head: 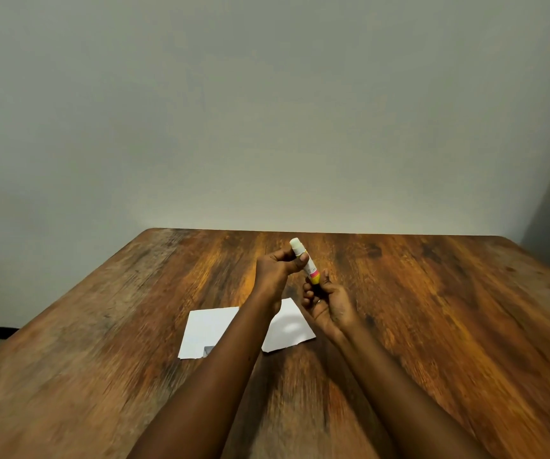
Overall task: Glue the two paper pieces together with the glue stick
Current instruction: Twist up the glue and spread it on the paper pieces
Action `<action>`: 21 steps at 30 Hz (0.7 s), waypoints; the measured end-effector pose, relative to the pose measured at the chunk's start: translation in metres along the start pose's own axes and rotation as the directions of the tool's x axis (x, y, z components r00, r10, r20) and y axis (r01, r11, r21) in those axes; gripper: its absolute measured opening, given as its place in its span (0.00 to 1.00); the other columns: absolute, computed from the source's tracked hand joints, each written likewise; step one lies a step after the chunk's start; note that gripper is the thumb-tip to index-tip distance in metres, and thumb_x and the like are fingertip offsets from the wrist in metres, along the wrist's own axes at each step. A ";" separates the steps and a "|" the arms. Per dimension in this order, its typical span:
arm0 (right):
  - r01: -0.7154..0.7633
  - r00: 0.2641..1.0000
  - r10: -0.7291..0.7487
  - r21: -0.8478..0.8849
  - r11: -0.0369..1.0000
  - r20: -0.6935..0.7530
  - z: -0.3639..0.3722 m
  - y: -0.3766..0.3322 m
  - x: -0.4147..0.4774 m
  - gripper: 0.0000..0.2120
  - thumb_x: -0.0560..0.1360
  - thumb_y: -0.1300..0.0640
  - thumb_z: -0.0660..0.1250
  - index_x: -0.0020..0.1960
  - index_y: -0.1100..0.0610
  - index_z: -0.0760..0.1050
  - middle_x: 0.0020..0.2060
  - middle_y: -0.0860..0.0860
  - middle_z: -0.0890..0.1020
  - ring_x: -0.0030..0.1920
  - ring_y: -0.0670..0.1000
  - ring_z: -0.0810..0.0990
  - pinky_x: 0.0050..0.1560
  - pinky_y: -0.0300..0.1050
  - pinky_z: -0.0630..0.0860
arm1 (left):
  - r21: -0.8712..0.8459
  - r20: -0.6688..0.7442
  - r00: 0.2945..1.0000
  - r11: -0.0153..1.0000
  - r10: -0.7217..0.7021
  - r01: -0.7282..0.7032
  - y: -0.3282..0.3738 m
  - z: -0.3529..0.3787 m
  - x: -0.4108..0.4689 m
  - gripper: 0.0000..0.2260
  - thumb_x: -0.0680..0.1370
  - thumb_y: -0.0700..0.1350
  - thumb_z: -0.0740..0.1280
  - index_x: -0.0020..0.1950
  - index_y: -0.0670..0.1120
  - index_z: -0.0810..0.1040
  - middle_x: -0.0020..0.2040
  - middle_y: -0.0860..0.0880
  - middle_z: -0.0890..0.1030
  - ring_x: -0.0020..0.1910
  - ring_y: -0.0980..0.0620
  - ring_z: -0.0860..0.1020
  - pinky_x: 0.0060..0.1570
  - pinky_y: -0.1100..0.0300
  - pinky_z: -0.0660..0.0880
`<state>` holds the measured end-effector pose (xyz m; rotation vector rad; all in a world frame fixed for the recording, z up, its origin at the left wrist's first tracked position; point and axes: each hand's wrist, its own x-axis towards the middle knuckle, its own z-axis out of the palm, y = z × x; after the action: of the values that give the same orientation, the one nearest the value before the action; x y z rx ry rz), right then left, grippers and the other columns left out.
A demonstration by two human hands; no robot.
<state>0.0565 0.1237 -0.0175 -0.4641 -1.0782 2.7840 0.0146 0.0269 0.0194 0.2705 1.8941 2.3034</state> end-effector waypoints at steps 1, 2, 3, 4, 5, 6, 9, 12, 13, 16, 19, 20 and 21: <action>-0.008 1.000 0.008 0.000 1.000 0.008 0.000 0.000 0.000 0.12 0.80 0.56 0.57 0.55 0.64 0.73 0.35 0.57 0.76 0.31 0.48 0.74 0.28 0.36 0.77 | -0.003 -0.005 1.000 1.000 -0.004 0.004 0.000 0.000 -0.001 0.16 0.75 0.38 0.69 0.62 0.37 0.78 0.60 0.43 0.80 0.58 0.48 0.74 0.56 0.54 0.66; -0.014 1.000 0.014 0.009 1.000 0.018 0.000 -0.001 0.000 0.13 0.80 0.55 0.57 0.55 0.64 0.73 0.35 0.57 0.76 0.31 0.48 0.74 0.28 0.36 0.77 | -0.009 -0.004 1.000 1.000 -0.004 0.004 0.001 0.000 -0.001 0.16 0.75 0.39 0.69 0.62 0.37 0.78 0.60 0.43 0.79 0.58 0.48 0.75 0.56 0.54 0.66; -0.016 0.999 0.015 0.029 0.999 0.029 0.001 -0.002 -0.001 0.13 0.80 0.54 0.58 0.53 0.64 0.74 0.35 0.57 0.77 0.32 0.49 0.75 0.29 0.36 0.77 | -0.022 -0.003 1.000 1.000 -0.011 0.011 -0.001 0.000 0.000 0.16 0.75 0.39 0.69 0.62 0.37 0.77 0.61 0.43 0.79 0.59 0.47 0.75 0.55 0.55 0.67; -0.017 0.999 0.014 0.059 0.998 0.046 0.002 -0.003 -0.002 0.14 0.79 0.53 0.59 0.52 0.64 0.75 0.35 0.58 0.77 0.32 0.49 0.76 0.30 0.37 0.78 | -0.030 0.002 1.000 0.999 -0.017 0.017 -0.002 -0.001 0.001 0.16 0.75 0.40 0.69 0.63 0.37 0.77 0.61 0.43 0.79 0.60 0.46 0.75 0.53 0.56 0.68; -0.019 0.998 0.013 0.097 0.995 0.066 0.004 -0.005 -0.003 0.14 0.79 0.53 0.61 0.51 0.64 0.75 0.35 0.58 0.78 0.32 0.49 0.78 0.30 0.37 0.79 | -0.037 -0.003 1.000 0.999 -0.024 0.024 -0.003 -0.002 0.001 0.17 0.75 0.40 0.69 0.63 0.38 0.77 0.61 0.43 0.80 0.60 0.46 0.75 0.50 0.58 0.70; -0.023 0.997 0.012 0.132 0.991 0.081 0.006 -0.006 -0.004 0.13 0.78 0.53 0.62 0.51 0.64 0.75 0.36 0.58 0.78 0.30 0.49 0.78 0.30 0.37 0.79 | -0.038 -0.004 0.999 0.999 -0.037 0.037 -0.004 -0.003 0.001 0.17 0.75 0.41 0.69 0.63 0.38 0.77 0.61 0.43 0.80 0.61 0.45 0.76 0.47 0.59 0.72; -0.028 0.998 0.020 0.146 0.989 0.057 0.011 -0.006 0.001 0.11 0.76 0.54 0.65 0.50 0.63 0.75 0.30 0.55 0.76 0.23 0.45 0.76 0.25 0.34 0.76 | -0.074 0.078 0.988 0.987 -0.135 0.141 -0.008 -0.011 0.005 0.15 0.74 0.45 0.70 0.60 0.42 0.80 0.59 0.41 0.81 0.61 0.41 0.76 0.56 0.48 0.76; -0.007 1.000 0.009 0.131 0.991 -0.015 0.014 -0.004 0.010 0.05 0.76 0.57 0.66 0.45 0.60 0.75 0.22 0.50 0.73 0.18 0.42 0.70 0.19 0.31 0.69 | -0.149 0.239 0.953 0.963 -0.184 0.224 -0.009 -0.022 0.004 0.07 0.78 0.40 0.65 0.54 0.44 0.80 0.45 0.48 0.85 0.48 0.51 0.81 0.57 0.49 0.75; 0.004 0.999 0.002 0.145 0.989 -0.043 0.015 -0.004 0.013 0.04 0.75 0.59 0.66 0.43 0.59 0.75 0.21 0.50 0.72 0.18 0.42 0.69 0.18 0.31 0.67 | -0.145 0.238 0.952 0.962 -0.193 0.231 -0.010 -0.026 0.003 0.09 0.78 0.37 0.64 0.57 0.42 0.79 0.45 0.49 0.84 0.48 0.54 0.81 0.55 0.54 0.75; 0.039 0.993 -0.014 0.218 0.975 -0.115 0.012 -0.001 0.020 0.04 0.74 0.62 0.67 0.40 0.58 0.75 0.27 0.51 0.70 0.17 0.42 0.67 0.17 0.31 0.65 | 0.149 0.086 0.982 0.977 -0.167 0.153 -0.016 -0.052 0.005 0.19 0.77 0.33 0.64 0.69 0.36 0.70 0.63 0.43 0.77 0.63 0.48 0.75 0.57 0.59 0.69; 0.051 0.991 -0.015 0.265 0.963 -0.135 0.008 0.008 0.029 0.03 0.75 0.63 0.66 0.42 0.60 0.74 0.32 0.52 0.68 0.19 0.43 0.67 0.18 0.31 0.66 | 0.615 0.060 0.997 0.788 -0.049 0.002 -0.035 -0.084 0.014 0.16 0.79 0.40 0.64 0.66 0.40 0.76 0.67 0.44 0.76 0.67 0.45 0.73 0.62 0.57 0.70; 0.042 0.990 -0.006 0.265 0.963 -0.138 0.007 0.012 0.034 0.03 0.75 0.63 0.66 0.42 0.60 0.74 0.32 0.52 0.68 0.20 0.43 0.66 0.19 0.31 0.67 | 0.747 0.065 0.997 0.664 -0.035 -0.026 -0.042 -0.092 0.016 0.14 0.79 0.44 0.65 0.63 0.43 0.79 0.66 0.46 0.77 0.67 0.45 0.72 0.65 0.51 0.68; 0.033 0.990 0.004 0.258 0.966 -0.139 0.006 0.016 0.038 0.03 0.75 0.63 0.66 0.43 0.60 0.74 0.32 0.52 0.68 0.22 0.43 0.66 0.20 0.31 0.67 | 0.841 0.053 0.998 0.541 -0.034 -0.026 -0.049 -0.098 0.017 0.13 0.78 0.48 0.65 0.60 0.47 0.81 0.66 0.49 0.77 0.69 0.45 0.70 0.68 0.45 0.64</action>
<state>0.0185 0.1166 -0.0333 -0.6023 -0.6724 2.7761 -0.0243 -0.0535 -0.0461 0.4186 2.8104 1.1252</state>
